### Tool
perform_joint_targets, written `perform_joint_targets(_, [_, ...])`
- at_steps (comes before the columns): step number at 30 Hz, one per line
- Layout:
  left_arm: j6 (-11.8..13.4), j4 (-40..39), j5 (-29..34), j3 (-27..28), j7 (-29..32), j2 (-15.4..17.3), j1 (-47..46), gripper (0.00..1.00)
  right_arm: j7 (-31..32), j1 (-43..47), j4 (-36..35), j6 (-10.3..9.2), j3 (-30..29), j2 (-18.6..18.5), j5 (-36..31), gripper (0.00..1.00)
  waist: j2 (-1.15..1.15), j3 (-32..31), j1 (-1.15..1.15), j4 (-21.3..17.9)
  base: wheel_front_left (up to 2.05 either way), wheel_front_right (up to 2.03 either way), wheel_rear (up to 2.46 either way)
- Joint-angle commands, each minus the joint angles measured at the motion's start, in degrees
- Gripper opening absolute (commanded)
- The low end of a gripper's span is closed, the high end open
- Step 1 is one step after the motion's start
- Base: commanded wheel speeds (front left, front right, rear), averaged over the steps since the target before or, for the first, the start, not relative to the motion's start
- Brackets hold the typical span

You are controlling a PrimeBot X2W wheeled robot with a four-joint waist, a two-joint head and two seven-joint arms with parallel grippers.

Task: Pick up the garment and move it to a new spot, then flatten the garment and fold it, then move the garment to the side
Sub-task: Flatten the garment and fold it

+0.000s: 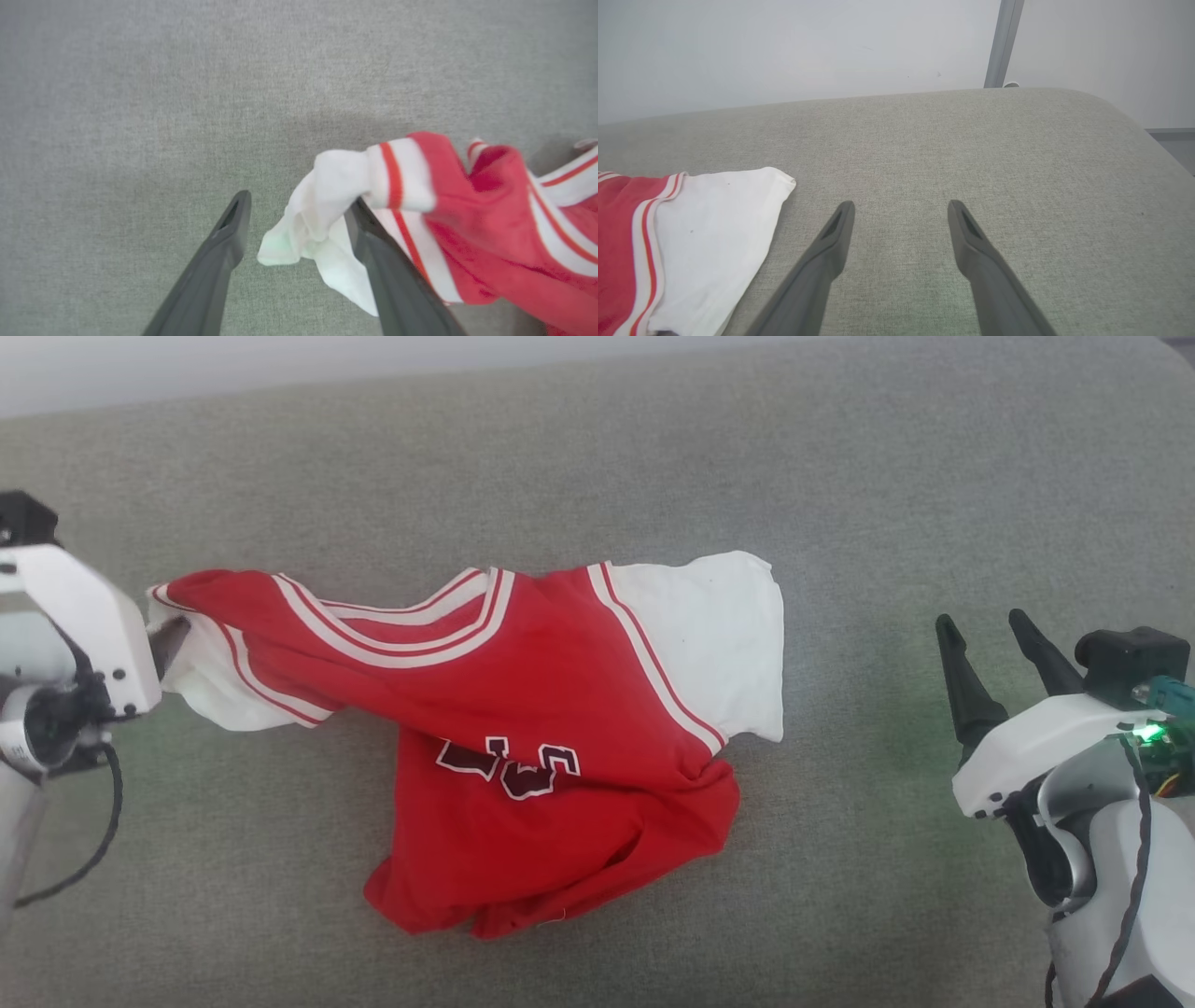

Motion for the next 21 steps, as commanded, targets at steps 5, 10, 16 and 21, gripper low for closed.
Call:
perform_joint_targets(5, [-1.24,-2.25,1.14,-1.41,1.7,1.03,-1.73,1.0,-0.17,0.13,0.08,0.01,0.28,0.12,0.07,1.0,0.0,-1.14,0.0,0.43,0.0,0.0,0.0])
perform_joint_targets(10, [-2.89,-3.13,1.23,-2.95,3.68,1.41,-0.84,1.0,0.06,0.42,-0.23,0.01,0.89,0.12,0.3,1.0,0.0,-1.33,0.0,0.13,0.0,0.0,0.0])
perform_joint_targets(16, [-2.99,-1.82,1.63,-3.52,2.77,0.53,-0.78,1.0,0.37,0.66,-0.9,0.01,1.01,-0.25,0.48,1.0,0.0,-0.61,0.0,-0.35,0.0,0.0,0.0])
perform_joint_targets(21, [-1.94,1.78,1.84,-3.03,1.01,0.0,-2.39,0.0,0.63,0.17,-1.58,0.01,1.02,-0.43,0.4,1.0,0.0,0.54,0.0,-0.93,0.0,0.0,0.0])
